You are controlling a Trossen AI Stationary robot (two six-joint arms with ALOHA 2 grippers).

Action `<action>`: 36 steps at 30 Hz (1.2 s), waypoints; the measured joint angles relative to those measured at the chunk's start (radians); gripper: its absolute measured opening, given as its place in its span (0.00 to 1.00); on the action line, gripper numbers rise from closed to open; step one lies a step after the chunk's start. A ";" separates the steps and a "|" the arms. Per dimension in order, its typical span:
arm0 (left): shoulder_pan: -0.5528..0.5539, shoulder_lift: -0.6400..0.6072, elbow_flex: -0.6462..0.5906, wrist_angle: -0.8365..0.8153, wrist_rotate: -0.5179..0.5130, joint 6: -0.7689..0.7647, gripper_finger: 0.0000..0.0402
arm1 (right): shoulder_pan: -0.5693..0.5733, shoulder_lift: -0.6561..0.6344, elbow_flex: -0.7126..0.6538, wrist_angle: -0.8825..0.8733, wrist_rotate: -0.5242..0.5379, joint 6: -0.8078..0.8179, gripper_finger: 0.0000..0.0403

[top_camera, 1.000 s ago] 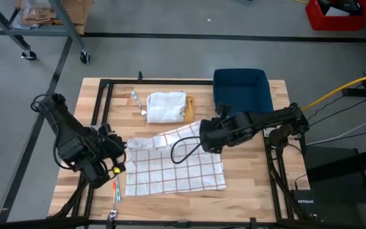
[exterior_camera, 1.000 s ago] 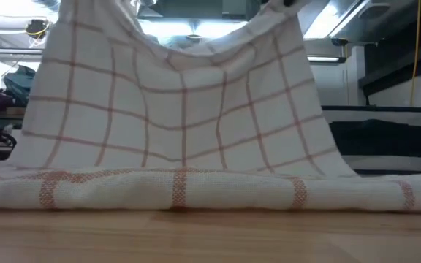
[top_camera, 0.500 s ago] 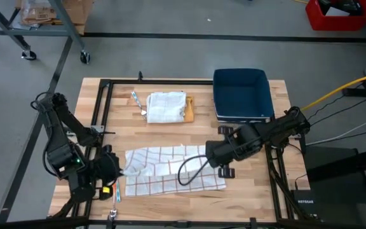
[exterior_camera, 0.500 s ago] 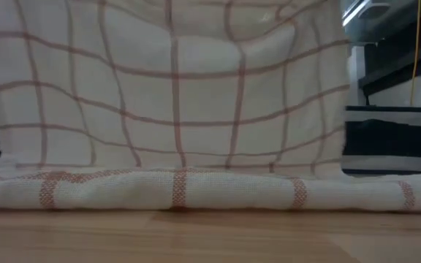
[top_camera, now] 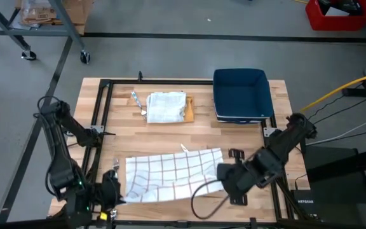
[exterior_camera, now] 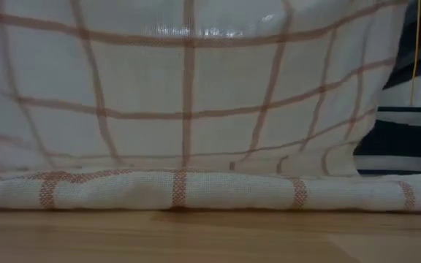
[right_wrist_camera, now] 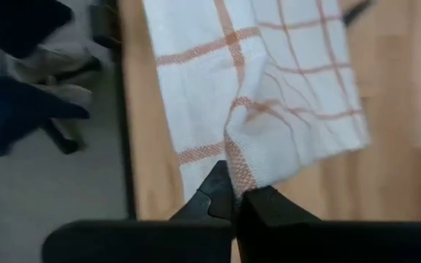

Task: Fold towel
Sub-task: Fold the white patterned towel

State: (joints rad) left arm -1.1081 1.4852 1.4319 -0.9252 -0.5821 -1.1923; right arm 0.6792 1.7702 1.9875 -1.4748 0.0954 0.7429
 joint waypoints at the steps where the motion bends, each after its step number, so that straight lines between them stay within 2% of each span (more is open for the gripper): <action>1: -0.006 0.013 0.000 0.010 0.002 -0.003 0.00 | 0.014 0.000 -0.013 0.029 0.004 0.013 0.00; 6: -0.029 0.081 0.000 0.029 0.045 -0.060 0.00 | 0.077 0.001 -0.131 0.191 0.023 0.063 0.00; 12: -0.052 0.166 0.000 0.048 0.089 -0.135 0.00 | 0.134 0.003 -0.294 0.407 -0.036 0.139 0.00; 16: -0.063 0.211 0.000 0.053 0.101 -0.179 0.00 | 0.160 0.003 -0.357 0.487 -0.073 0.172 0.00; 23: -0.060 0.230 0.000 0.013 0.100 -0.225 0.00 | 0.163 0.003 -0.394 0.491 -0.088 0.173 0.00; 28: -0.054 0.230 0.000 -0.135 0.095 -0.326 0.00 | 0.130 0.003 -0.436 0.482 -0.078 0.173 0.00; 36: -0.049 0.230 -0.006 -0.394 0.093 -0.514 0.00 | 0.034 0.003 -0.513 0.416 -0.005 0.172 0.00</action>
State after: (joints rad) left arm -1.1570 1.7153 1.4259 -1.3196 -0.4896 -1.7061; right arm 0.7135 1.7733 1.4743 -1.0585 0.0899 0.9144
